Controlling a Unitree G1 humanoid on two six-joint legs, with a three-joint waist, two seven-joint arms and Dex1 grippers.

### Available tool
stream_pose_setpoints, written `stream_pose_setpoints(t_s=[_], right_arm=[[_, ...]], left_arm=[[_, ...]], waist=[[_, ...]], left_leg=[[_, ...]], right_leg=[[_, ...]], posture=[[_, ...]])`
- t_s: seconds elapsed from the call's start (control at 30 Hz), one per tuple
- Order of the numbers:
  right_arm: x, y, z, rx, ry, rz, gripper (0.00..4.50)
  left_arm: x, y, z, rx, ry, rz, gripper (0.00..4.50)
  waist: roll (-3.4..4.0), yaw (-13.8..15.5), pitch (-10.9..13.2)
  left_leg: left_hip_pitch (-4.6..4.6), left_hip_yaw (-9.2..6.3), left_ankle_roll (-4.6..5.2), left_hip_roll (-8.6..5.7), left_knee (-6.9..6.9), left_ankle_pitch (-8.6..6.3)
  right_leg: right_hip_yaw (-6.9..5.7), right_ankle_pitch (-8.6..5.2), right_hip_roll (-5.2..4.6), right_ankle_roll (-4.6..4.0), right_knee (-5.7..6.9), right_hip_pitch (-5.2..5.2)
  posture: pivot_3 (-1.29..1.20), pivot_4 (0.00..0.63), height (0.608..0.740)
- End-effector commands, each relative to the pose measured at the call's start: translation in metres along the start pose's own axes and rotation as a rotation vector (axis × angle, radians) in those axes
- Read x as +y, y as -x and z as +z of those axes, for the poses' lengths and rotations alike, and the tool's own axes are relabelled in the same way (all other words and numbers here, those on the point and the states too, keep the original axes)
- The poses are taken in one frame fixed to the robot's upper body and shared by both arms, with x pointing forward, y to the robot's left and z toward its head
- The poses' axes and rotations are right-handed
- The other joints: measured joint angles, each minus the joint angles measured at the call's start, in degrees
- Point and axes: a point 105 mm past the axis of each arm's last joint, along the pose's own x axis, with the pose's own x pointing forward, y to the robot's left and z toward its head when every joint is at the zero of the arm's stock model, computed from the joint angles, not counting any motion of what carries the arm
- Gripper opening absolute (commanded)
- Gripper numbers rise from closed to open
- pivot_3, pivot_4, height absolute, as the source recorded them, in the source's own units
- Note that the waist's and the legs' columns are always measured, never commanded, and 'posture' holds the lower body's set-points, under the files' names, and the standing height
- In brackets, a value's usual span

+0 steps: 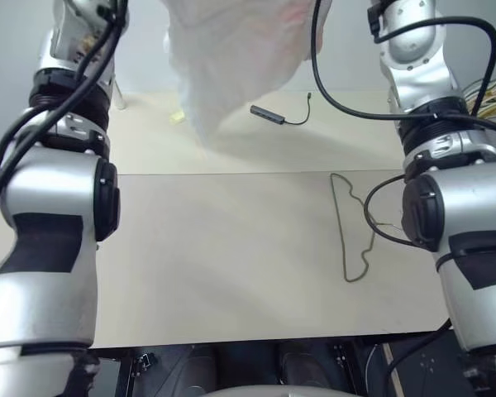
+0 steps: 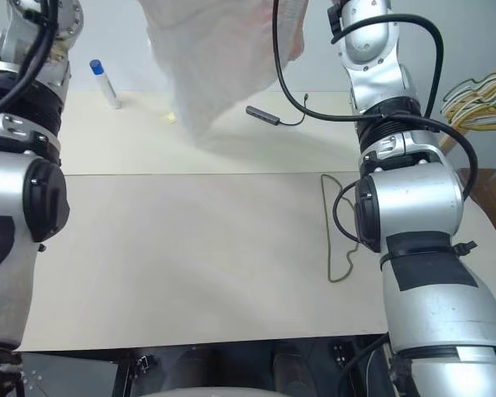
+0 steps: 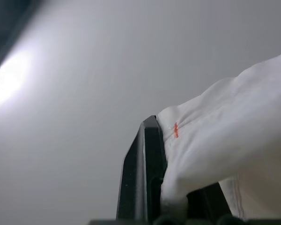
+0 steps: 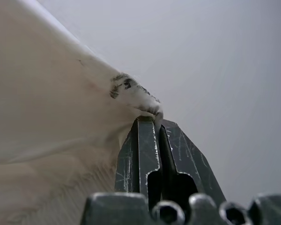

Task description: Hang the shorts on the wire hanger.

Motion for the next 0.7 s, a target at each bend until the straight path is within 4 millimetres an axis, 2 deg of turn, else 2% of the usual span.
stream_pose_setpoints(t_s=[0.03,0.13,0.2,0.27,0.33,0.43,0.5,0.63,0.7], right_arm=[[0.010,0.026,-0.027,0.019,0.063,0.104,0.00],[0.038,0.066,-0.056,0.048,0.083,0.324,0.00],[0.054,0.093,-0.069,0.060,0.071,0.475,0.00],[0.073,0.133,-0.083,0.068,0.047,0.688,0.00],[0.084,0.164,-0.087,0.051,0.043,0.846,0.00],[0.092,0.204,-0.089,0.012,0.038,1.038,0.00],[0.095,0.236,-0.089,-0.019,0.032,1.169,0.00],[0.094,0.267,-0.089,-0.062,0.074,1.282,0.00],[0.093,0.279,-0.090,-0.066,0.094,1.320,0.00]], left_arm=[[-0.024,0.027,-0.003,-0.085,0.044,-0.136,0.03],[-0.054,0.080,-0.017,-0.100,0.153,-0.353,0.03],[-0.064,0.115,-0.023,-0.082,0.212,-0.477,0.03],[-0.067,0.165,-0.026,-0.032,0.289,-0.656,0.03],[-0.065,0.201,-0.020,0.018,0.352,-0.805,0.03],[-0.052,0.244,-0.012,0.093,0.392,-1.013,0.03],[-0.040,0.277,-0.010,0.160,0.400,-1.202,0.03],[-0.023,0.318,-0.004,0.233,0.409,-1.466,0.03],[-0.015,0.338,-0.003,0.292,0.411,-1.591,0.03]], waist=[[0.00,0.13,0.00],[0.00,0.03,0.00],[0.01,-0.50,0.00],[0.02,-1.18,-0.01],[0.04,-2.24,-0.02],[0.05,-3.15,-0.02],[0.06,-3.64,-0.02],[0.15,-3.65,0.02],[0.16,-3.60,0.00]], left_leg=[[0.15,0.01,0.38,0.00,0.04,-0.22],[0.31,0.06,0.50,-0.01,0.31,-0.19],[0.41,0.05,0.50,0.01,0.47,-0.10],[0.49,0.00,0.50,0.03,0.54,0.04],[0.58,-0.06,0.48,0.10,0.64,0.05],[0.78,-0.12,0.51,0.12,0.76,0.13],[1.40,-0.23,0.58,0.23,0.74,0.16],[3.18,-0.17,0.64,0.34,0.61,0.11],[3.65,-0.12,0.63,0.37,0.60,0.10]], right_leg=[[-0.01,-0.03,-0.01,0.04,-0.10,0.29],[0.01,0.01,-0.03,0.08,-0.03,0.57],[0.03,0.08,-0.01,0.04,0.20,0.62],[0.05,0.16,0.03,-0.01,0.31,0.65],[0.11,0.19,0.09,-0.07,0.44,0.67],[0.13,0.24,0.14,-0.15,0.47,0.76],[0.07,0.27,0.30,-0.23,0.41,1.44],[0.01,-0.47,0.35,-0.18,0.24,3.24],[0.04,-0.73,0.34,-0.60,0.30,3.60]], posture=[[0.04,0.000,0.740],[0.05,0.000,0.740],[0.06,0.000,0.740],[0.06,0.000,0.740],[0.06,0.000,0.740],[0.06,0.000,0.740],[0.07,0.000,0.740],[0.07,0.000,0.740],[0.06,0.000,0.740]])
